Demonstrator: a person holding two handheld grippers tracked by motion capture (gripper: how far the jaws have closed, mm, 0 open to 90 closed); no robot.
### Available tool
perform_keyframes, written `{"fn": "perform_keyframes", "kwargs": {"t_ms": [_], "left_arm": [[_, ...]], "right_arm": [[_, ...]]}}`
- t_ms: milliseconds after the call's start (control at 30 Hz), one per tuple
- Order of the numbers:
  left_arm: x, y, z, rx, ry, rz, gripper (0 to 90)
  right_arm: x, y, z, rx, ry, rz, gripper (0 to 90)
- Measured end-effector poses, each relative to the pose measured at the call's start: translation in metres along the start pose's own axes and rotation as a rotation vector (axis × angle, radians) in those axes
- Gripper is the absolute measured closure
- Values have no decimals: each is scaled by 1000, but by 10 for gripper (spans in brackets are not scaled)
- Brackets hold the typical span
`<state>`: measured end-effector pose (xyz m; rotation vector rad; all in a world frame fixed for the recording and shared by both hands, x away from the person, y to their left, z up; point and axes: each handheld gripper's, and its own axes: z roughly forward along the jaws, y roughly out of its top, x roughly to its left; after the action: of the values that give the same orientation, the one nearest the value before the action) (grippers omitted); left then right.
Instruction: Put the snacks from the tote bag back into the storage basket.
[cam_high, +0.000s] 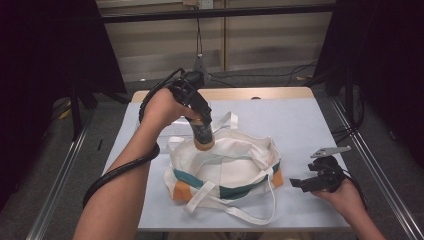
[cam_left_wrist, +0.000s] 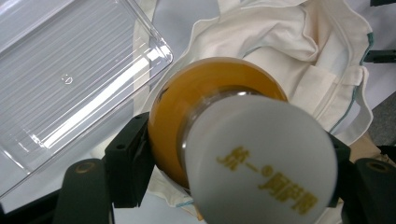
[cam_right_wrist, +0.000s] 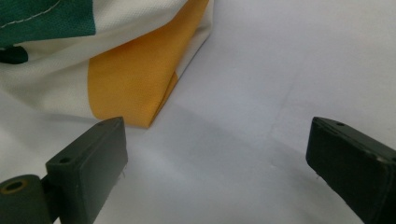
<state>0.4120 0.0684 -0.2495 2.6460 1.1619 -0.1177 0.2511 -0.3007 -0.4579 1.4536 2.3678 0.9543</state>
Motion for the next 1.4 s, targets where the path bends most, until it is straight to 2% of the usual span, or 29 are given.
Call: {"fn": "perform_keyframes", "kwargs": {"t_ms": [33, 133, 167, 233, 267, 333, 367, 733, 1000, 1067, 1100, 1400], "left_arm": [[0, 1, 0, 1, 12, -12, 306], [4, 2, -1, -3, -4, -8, 306], [4, 3, -1, -3, 7, -14, 306], [6, 4, -2, -1, 0, -15, 306], [6, 4, -2, -2, 22, -18, 306], [8, 7, -4, 5, 31, -19, 306], [10, 8, -4, 1, 22, -17, 306], [19, 15, -8, 0, 30, -36, 306], [23, 22, -9, 2, 43, -31, 306], [24, 23, -9, 4, 30, -28, 306], [24, 24, -10, 0, 42, -36, 306], [31, 30, -9, 7, 53, -34, 306]], "right_arm": [[0, 0, 0, 0, 0, -4, 51], [0, 0, 0, 3, -4, -3, 51], [1, 0, 0, 9, -6, 4, 51], [1, 0, 0, 9, -6, 4, 51], [1, 0, -1, 8, -3, 3, 51], [1, 0, -1, 1, -6, -5, 51], [0, 0, -1, -2, -3, -5, 51], [1, 0, -2, 1, -5, -3, 51], [1, 0, -3, 1, -1, -2, 51], [0, 0, -3, -2, -3, -5, 51], [0, 0, -3, -5, -3, -6, 51], [0, -1, -4, -3, -6, -6, 51]]}}
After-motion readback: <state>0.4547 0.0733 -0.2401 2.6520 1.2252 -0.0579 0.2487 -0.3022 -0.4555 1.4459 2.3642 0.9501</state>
